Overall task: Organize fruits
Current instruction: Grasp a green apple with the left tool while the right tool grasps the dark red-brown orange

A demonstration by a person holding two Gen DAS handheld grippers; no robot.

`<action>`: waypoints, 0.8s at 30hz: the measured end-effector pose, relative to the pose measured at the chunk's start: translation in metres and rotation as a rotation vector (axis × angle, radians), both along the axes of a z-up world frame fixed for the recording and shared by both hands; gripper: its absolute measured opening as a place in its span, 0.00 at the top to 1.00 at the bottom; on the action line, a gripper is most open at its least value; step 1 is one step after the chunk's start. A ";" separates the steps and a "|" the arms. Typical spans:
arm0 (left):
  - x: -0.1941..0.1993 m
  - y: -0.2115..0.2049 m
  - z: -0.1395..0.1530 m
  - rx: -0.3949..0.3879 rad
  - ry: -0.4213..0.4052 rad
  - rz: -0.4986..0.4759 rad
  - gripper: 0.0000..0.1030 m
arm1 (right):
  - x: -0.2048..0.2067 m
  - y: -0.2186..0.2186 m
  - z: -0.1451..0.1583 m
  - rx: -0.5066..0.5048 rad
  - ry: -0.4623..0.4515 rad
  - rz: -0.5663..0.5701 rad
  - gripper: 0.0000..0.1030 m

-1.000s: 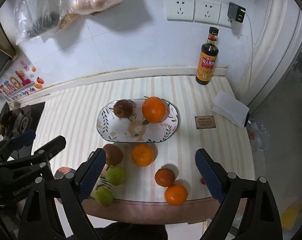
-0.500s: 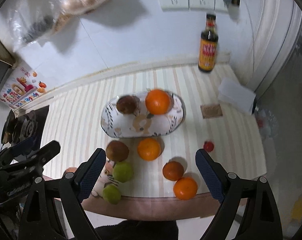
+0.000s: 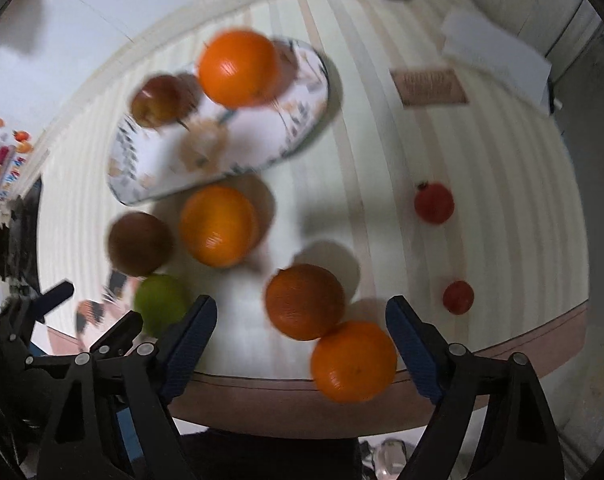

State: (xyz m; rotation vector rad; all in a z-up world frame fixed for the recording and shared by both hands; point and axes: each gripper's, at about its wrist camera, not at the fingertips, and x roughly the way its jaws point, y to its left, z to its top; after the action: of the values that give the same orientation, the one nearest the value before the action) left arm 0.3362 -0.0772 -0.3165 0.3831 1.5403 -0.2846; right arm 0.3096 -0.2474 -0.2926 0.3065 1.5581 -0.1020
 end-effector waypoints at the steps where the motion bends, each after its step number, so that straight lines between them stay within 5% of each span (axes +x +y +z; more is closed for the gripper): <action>1: 0.000 -0.006 -0.009 0.011 0.018 -0.024 0.02 | 0.000 -0.002 -0.007 0.010 0.012 0.003 0.15; 3: 0.000 -0.014 -0.021 0.027 0.040 -0.055 0.02 | 0.002 -0.001 -0.021 0.017 0.036 0.018 0.15; 6: 0.001 -0.020 -0.035 0.037 0.067 -0.065 0.23 | 0.004 0.002 -0.035 0.027 0.062 0.037 0.27; 9: 0.004 -0.013 -0.037 -0.068 0.112 -0.001 0.49 | 0.008 0.010 -0.051 0.030 0.100 0.072 0.41; 18: 0.001 0.034 -0.035 -0.114 0.130 0.161 0.49 | 0.010 0.039 -0.054 0.057 0.105 0.148 0.42; 24: -0.004 0.040 -0.035 -0.124 0.129 0.180 0.49 | 0.007 0.050 -0.064 0.046 0.130 0.160 0.41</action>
State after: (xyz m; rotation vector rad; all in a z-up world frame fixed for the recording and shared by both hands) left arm 0.3324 -0.0367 -0.3515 0.1291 1.6626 -0.2665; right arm 0.3165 -0.1974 -0.3566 0.2135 1.7097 0.0395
